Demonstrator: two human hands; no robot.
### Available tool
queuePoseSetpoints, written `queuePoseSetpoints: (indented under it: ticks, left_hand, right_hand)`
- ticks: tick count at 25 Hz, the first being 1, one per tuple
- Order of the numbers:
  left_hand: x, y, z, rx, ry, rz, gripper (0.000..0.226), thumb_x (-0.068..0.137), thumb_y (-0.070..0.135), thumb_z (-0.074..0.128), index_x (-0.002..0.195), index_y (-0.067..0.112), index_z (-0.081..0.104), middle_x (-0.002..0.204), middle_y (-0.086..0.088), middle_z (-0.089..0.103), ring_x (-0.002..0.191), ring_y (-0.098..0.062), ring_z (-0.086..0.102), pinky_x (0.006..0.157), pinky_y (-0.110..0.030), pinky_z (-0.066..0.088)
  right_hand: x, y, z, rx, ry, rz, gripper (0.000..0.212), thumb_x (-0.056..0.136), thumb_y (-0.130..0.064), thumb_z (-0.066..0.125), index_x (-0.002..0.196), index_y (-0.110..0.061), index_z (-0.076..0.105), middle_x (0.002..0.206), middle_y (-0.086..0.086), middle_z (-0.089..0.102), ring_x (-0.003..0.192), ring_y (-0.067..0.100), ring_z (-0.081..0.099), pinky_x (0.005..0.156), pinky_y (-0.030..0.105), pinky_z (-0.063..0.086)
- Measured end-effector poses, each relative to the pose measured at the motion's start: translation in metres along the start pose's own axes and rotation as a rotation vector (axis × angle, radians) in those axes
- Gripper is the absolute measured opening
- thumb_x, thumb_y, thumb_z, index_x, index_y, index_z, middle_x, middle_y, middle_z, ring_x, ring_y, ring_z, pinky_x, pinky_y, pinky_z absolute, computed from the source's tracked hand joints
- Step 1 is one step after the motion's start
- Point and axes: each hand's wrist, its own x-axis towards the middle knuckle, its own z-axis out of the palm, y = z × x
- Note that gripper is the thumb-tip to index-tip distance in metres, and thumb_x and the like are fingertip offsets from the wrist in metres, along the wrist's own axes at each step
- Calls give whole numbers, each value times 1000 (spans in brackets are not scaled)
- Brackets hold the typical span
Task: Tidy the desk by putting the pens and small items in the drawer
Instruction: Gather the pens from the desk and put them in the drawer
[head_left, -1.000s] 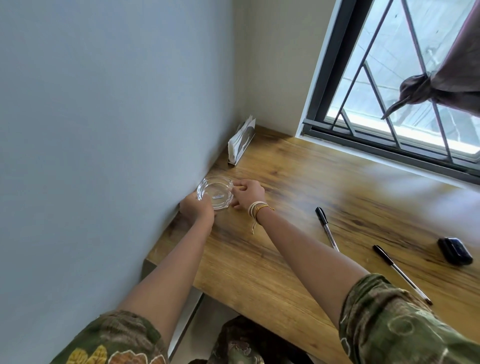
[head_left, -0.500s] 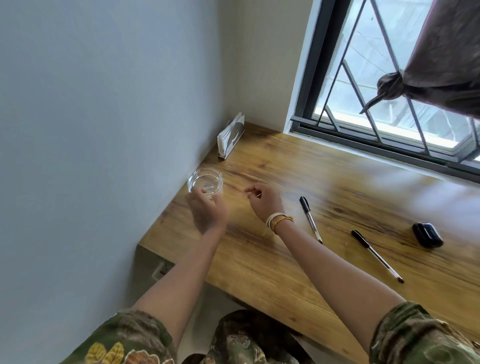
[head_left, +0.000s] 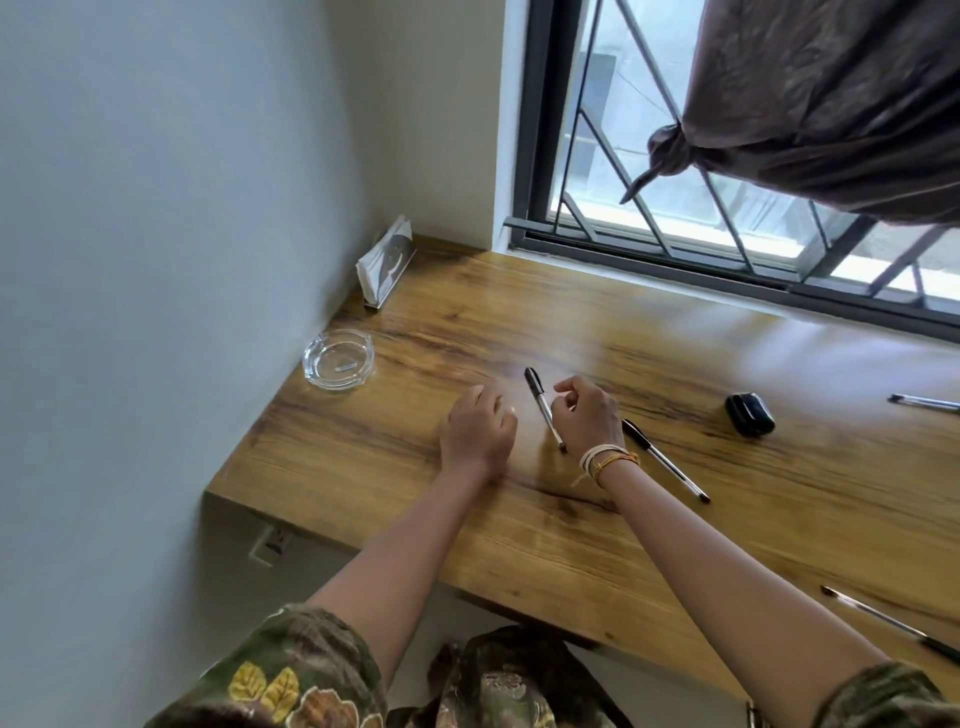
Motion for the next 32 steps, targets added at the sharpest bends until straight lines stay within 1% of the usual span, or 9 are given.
queuePoseSetpoints:
  ticks: [2, 4, 9, 17, 21, 23, 26, 29, 32]
  left_hand:
    - [-2, -2, 9, 211, -213, -10, 68, 94, 53, 32, 153, 23, 17, 163, -6, 4, 150, -24, 2, 118, -45, 5]
    - [-4, -6, 16, 358, -302, 28, 76, 94, 61, 24, 154, 27, -9, 161, -4, -21, 148, -22, -19, 118, -47, -8]
    - [-3, -4, 13, 450, -370, 13, 75, 94, 62, 16, 151, 29, -20, 157, -4, -30, 145, -23, -26, 117, -52, -11]
    - [-7, 3, 14, 471, -426, -39, 69, 97, 57, 14, 149, 30, -22, 155, -4, -35, 144, -26, -28, 116, -55, -13]
    - [-3, 9, 17, 352, -329, -88, 68, 98, 52, 27, 155, 28, 0, 161, -7, -17, 149, -27, -13, 116, -52, -5]
    - [1, 19, 20, 72, -143, -124, 56, 98, 40, 41, 148, 16, 35, 159, -14, 20, 146, -27, 20, 116, -43, 17]
    - [2, 44, 27, -425, 47, -199, 35, 92, 26, 57, 119, 6, 66, 119, -13, 67, 109, -24, 62, 93, -32, 45]
    - [-4, 66, 39, -810, -24, -299, 32, 87, 17, 68, 112, -3, 66, 90, -15, 72, 76, -20, 67, 77, -38, 57]
    - [-13, 83, 49, -1006, -101, -393, 25, 84, 8, 72, 102, -6, 65, 80, -16, 67, 64, -23, 66, 57, -31, 60]
  right_hand:
    - [-6, 11, -3, 14, -12, 25, 24, 83, -17, 55, 104, -14, 65, 85, 5, 70, 84, 24, 64, 72, 29, 47]
    - [-11, 19, -5, 18, -29, 54, 25, 83, -20, 58, 107, -13, 62, 87, 4, 68, 85, 22, 61, 72, 28, 44]
    - [-16, 26, -6, -75, -129, 40, 28, 78, -32, 65, 97, -13, 61, 92, 2, 62, 88, 20, 57, 76, 30, 46]
    - [-21, 32, -12, -126, -133, -22, 21, 81, -19, 63, 100, -15, 71, 96, 7, 70, 95, 23, 62, 85, 33, 50]
    - [-30, 40, -18, -19, -120, 37, 15, 75, -21, 65, 87, -16, 74, 85, 2, 73, 87, 19, 66, 83, 28, 51]
    - [-38, 45, -22, 85, -72, 73, 12, 73, -21, 67, 82, -16, 74, 79, 0, 72, 82, 17, 66, 83, 28, 52]
    - [-50, 51, -29, 163, -60, 40, 11, 74, -20, 70, 83, -15, 74, 75, -2, 70, 74, 13, 66, 79, 30, 55]
    - [-58, 60, -41, 158, -49, -44, 11, 76, -22, 70, 85, -16, 71, 71, -5, 68, 67, 9, 64, 72, 27, 56]
    - [-57, 76, -57, 53, -65, -184, 15, 79, -28, 70, 90, -17, 70, 75, -6, 63, 71, 11, 59, 70, 26, 50]
